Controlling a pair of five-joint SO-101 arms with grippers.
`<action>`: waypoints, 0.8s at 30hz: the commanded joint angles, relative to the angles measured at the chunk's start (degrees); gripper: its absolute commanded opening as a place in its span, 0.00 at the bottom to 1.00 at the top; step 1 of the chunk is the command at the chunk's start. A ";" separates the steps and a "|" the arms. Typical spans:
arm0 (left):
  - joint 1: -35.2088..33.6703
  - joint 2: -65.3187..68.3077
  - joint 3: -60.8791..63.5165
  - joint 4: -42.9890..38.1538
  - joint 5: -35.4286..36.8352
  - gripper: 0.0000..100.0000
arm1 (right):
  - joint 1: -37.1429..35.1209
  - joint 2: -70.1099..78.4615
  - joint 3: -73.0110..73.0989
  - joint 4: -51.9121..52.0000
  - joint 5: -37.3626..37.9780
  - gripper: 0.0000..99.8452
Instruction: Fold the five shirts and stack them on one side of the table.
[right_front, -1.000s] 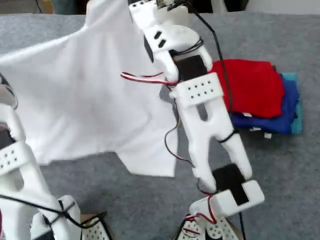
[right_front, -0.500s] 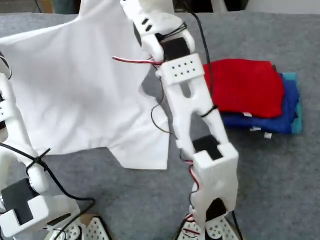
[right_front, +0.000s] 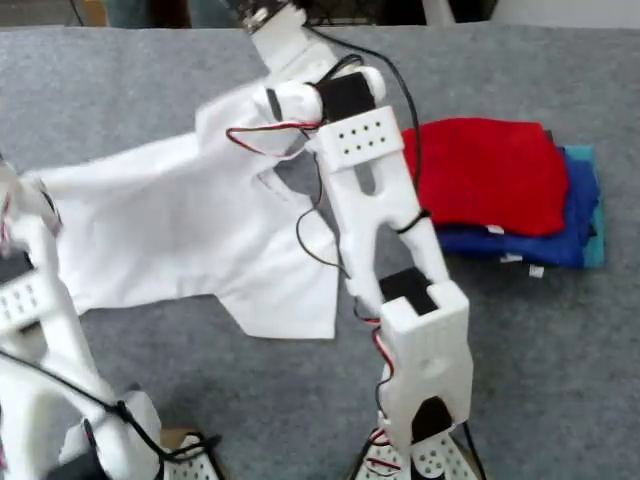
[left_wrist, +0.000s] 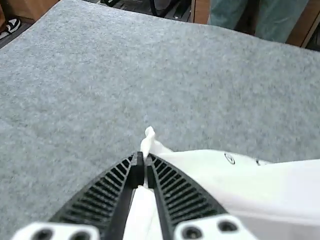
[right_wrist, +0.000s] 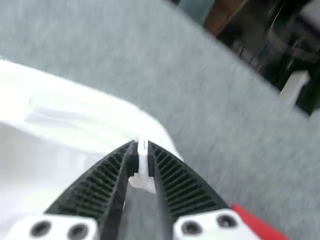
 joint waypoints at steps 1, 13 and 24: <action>-1.54 -11.60 11.12 0.18 -2.64 0.03 | -0.79 -4.79 -3.12 7.82 0.35 0.01; -7.60 -15.03 33.10 -19.69 -4.66 0.03 | -6.68 -8.40 6.55 20.31 -5.98 0.01; -8.40 -6.33 24.13 -9.67 -5.71 0.03 | -6.86 -22.11 37.41 12.57 -9.41 0.01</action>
